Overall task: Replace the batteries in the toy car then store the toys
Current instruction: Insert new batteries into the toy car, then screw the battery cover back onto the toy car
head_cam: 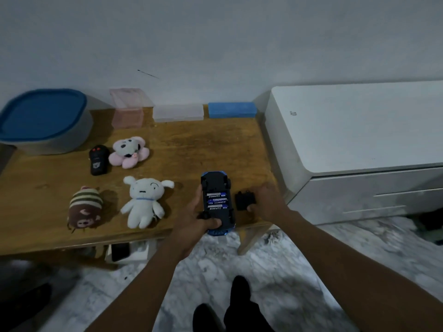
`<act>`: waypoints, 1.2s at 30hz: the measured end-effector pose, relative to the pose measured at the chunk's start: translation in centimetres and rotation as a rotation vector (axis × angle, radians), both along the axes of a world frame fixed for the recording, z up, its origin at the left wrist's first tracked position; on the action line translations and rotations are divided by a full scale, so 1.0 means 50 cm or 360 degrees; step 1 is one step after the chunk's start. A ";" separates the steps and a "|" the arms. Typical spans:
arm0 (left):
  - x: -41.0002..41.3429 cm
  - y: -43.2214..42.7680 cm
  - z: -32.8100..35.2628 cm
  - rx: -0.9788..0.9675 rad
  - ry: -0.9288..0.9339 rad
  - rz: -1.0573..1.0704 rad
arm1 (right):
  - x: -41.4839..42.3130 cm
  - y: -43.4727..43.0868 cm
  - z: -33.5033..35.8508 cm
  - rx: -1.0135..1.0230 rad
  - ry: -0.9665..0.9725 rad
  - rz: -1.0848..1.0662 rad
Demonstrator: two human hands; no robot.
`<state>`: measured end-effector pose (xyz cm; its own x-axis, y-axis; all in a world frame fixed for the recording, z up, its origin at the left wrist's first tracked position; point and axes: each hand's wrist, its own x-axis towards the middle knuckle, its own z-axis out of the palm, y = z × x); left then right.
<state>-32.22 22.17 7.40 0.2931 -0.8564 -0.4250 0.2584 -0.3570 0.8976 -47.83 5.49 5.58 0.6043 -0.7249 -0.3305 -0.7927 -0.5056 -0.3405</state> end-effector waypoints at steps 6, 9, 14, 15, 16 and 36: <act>-0.007 -0.016 0.002 0.0014 0.0051 0.0073 | -0.007 -0.024 -0.023 0.0073 -0.0094 -0.0095; -0.010 -0.030 0.006 0.0014 0.0068 0.0082 | -0.006 -0.038 -0.022 0.0214 -0.0295 -0.0289; 0.002 -0.047 -0.003 0.0004 0.0126 0.0102 | -0.002 -0.060 -0.022 0.0744 -0.0700 -0.0703; 0.006 -0.049 -0.006 0.0011 0.0139 0.0105 | -0.003 -0.064 -0.018 0.0850 -0.0775 -0.0763; 0.010 -0.052 -0.006 0.0018 0.0148 0.0110 | -0.004 -0.069 -0.012 0.0907 -0.0828 -0.0812; 0.093 -0.102 0.095 -0.0331 -0.0154 -0.0104 | 0.109 -0.068 0.224 0.0830 -0.1302 -0.0343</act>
<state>-27.58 17.08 12.16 0.2650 -0.9411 -0.2100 0.1503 -0.1749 0.9731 -42.38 2.09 16.80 0.6608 -0.7288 -0.1794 -0.2720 -0.0098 -0.9622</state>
